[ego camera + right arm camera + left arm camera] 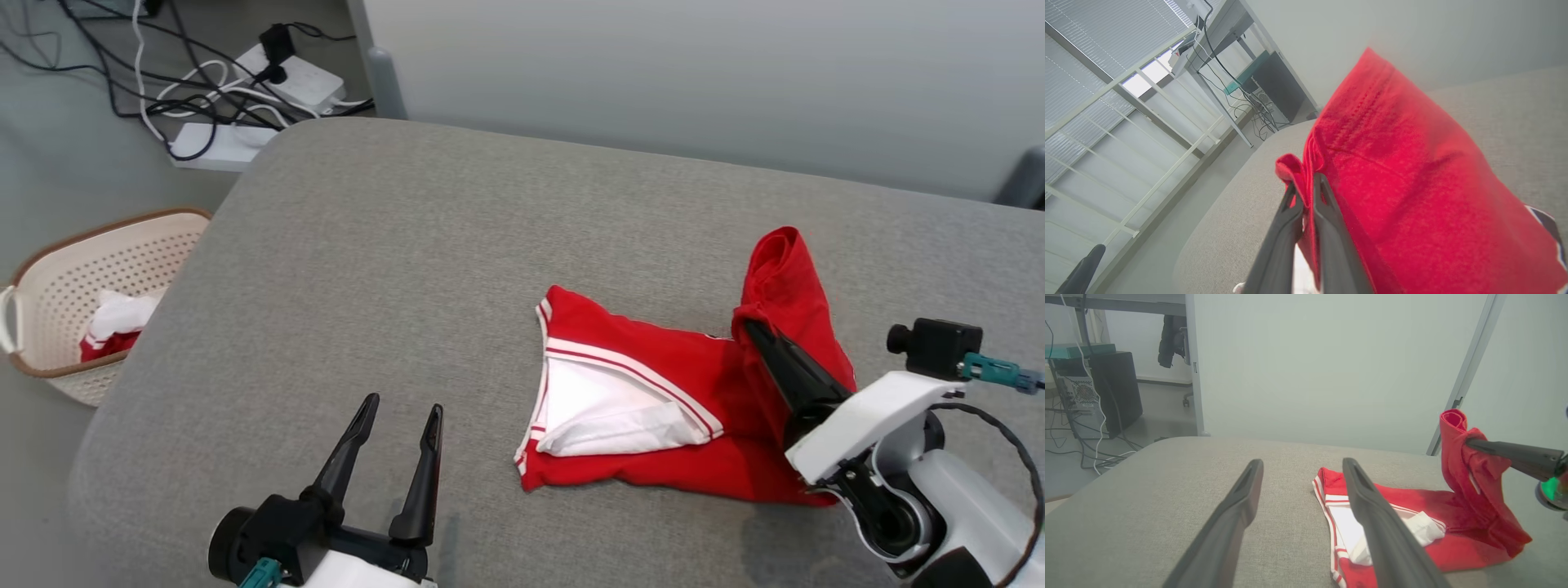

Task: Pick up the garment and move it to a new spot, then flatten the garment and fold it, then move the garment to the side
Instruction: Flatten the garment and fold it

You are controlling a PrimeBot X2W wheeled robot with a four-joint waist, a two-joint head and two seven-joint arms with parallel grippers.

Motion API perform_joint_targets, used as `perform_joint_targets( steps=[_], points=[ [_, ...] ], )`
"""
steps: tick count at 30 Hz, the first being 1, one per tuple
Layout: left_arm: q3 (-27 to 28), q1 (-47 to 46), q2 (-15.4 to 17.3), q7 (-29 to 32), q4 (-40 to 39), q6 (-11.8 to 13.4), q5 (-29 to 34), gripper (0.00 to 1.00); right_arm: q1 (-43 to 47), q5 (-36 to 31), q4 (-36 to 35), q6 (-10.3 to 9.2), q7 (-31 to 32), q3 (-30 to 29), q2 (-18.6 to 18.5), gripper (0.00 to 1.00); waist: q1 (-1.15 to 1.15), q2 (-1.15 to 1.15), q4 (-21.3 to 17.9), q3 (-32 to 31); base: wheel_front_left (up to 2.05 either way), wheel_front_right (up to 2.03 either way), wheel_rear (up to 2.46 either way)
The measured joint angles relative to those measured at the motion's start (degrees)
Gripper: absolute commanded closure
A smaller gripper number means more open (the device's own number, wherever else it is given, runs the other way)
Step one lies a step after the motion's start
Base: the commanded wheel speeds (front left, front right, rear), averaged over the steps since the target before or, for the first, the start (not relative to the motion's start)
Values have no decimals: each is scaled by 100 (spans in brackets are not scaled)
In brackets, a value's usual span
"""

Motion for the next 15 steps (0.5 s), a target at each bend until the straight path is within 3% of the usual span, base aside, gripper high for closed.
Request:
perform_joint_targets(
  steps=[15],
  points=[
    [-127,2,-1,0,-12,107,-163,0,-446,-1,379,-1,103,610,394,100,0,0,583,35,0,0,0]
  ],
)
